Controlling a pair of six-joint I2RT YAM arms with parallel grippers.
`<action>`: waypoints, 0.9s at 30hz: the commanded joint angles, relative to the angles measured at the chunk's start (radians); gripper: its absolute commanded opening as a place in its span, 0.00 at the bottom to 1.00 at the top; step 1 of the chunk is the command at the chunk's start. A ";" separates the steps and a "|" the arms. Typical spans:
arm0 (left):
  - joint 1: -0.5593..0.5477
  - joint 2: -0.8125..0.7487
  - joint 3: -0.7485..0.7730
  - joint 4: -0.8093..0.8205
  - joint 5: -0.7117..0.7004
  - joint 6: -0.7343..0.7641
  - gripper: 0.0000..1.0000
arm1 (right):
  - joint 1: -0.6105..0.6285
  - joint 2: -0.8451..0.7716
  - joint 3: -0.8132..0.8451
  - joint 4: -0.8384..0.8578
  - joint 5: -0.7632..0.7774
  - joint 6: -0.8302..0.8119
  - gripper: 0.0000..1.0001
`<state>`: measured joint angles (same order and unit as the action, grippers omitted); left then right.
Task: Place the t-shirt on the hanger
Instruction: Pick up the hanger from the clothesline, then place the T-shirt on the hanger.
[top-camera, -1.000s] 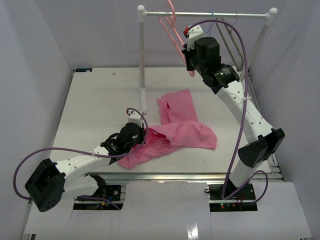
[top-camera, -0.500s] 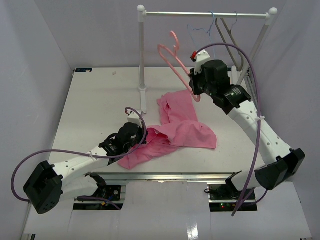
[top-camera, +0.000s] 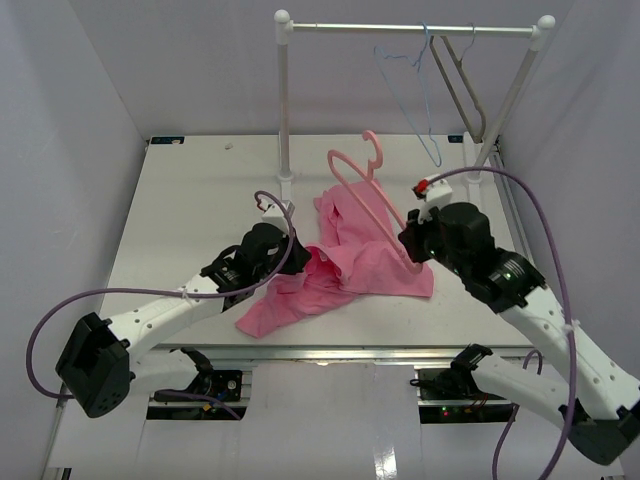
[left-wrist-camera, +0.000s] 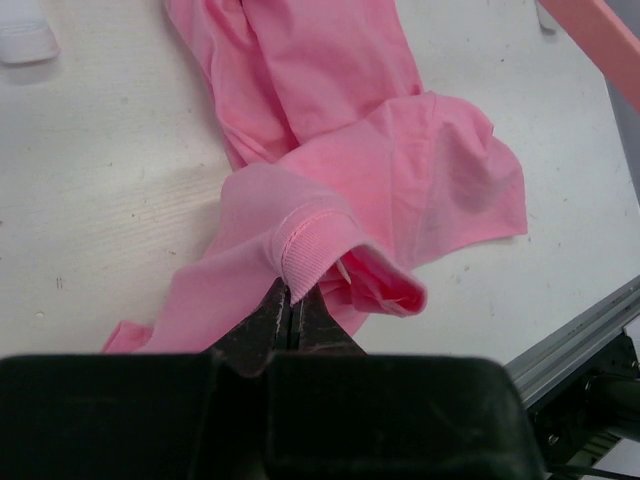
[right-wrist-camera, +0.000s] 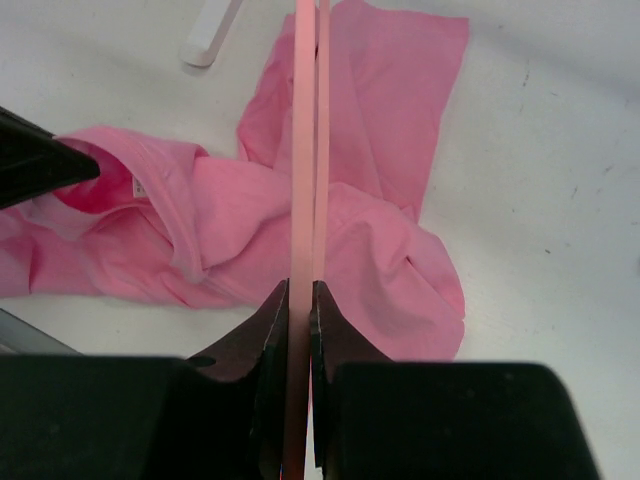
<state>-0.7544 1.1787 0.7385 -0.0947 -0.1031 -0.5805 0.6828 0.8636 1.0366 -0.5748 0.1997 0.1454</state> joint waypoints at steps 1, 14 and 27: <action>0.031 0.072 0.110 -0.067 0.031 -0.028 0.00 | 0.000 -0.234 -0.150 0.035 -0.066 0.103 0.08; 0.109 0.155 0.236 -0.148 0.001 -0.011 0.00 | 0.000 -0.505 -0.340 -0.048 -0.246 0.200 0.08; 0.170 0.247 0.350 -0.242 0.004 -0.005 0.00 | 0.000 -0.619 -0.302 -0.149 -0.329 0.186 0.08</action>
<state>-0.6060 1.4076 1.0200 -0.3029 -0.0952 -0.5886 0.6819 0.2815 0.6905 -0.7123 -0.0904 0.3340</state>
